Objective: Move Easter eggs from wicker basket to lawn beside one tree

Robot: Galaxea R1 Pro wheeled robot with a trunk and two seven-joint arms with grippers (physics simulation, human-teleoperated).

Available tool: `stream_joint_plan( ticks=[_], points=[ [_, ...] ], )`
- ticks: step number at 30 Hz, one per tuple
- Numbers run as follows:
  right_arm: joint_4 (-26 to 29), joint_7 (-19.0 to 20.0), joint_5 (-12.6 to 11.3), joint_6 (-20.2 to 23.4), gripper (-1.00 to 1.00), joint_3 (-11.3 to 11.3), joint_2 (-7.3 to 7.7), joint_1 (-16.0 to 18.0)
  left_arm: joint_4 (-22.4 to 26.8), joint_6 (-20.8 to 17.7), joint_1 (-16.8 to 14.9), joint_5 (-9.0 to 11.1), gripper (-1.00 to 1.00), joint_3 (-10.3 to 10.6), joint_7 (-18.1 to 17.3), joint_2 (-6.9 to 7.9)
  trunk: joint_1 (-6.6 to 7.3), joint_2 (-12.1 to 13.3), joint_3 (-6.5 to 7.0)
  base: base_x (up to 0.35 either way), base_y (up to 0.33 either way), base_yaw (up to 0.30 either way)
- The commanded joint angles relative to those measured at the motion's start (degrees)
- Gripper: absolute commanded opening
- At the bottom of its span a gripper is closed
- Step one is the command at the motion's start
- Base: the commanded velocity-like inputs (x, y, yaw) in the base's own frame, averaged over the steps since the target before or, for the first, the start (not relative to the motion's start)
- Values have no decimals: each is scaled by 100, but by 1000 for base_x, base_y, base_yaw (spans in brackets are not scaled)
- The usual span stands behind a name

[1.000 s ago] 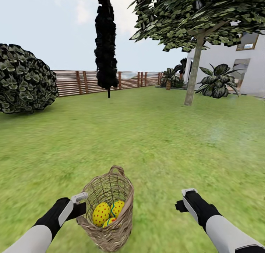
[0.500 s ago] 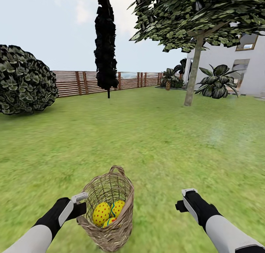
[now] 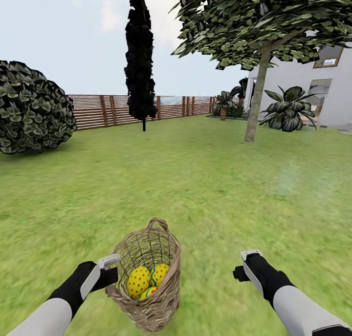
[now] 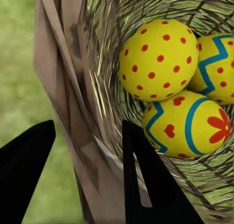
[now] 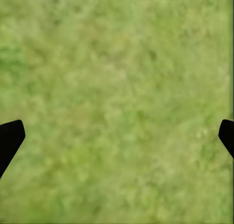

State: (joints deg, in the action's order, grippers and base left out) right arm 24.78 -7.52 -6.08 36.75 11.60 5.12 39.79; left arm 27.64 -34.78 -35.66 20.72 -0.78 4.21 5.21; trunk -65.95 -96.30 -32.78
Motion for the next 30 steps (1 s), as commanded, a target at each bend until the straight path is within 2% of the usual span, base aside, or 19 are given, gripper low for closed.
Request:
stream_joint_plan(
  ticks=[1,10,15,22,30],
  points=[
    [10,-39,-61,26,100,44,5,2,14,-29,-2,83,-100,-5,45,-2,20,38,12,319,-119,0],
    [10,-39,-60,25,100,49,3,2,-6,-38,-2,73,-100,3,54,-2,217,399,174,324,-91,-7],
    [10,-39,-75,26,100,40,6,2,-30,-46,-2,73,-100,-1,52,-2,327,600,264,327,-29,-239],
    [10,-39,-64,26,100,48,6,2,-39,-39,-2,73,-100,-2,54,1,481,881,390,327,0,-25],
    [10,-39,-96,27,100,41,6,2,-39,-29,-2,71,-100,-2,54,-2,657,1202,551,327,0,-278]
  ],
)
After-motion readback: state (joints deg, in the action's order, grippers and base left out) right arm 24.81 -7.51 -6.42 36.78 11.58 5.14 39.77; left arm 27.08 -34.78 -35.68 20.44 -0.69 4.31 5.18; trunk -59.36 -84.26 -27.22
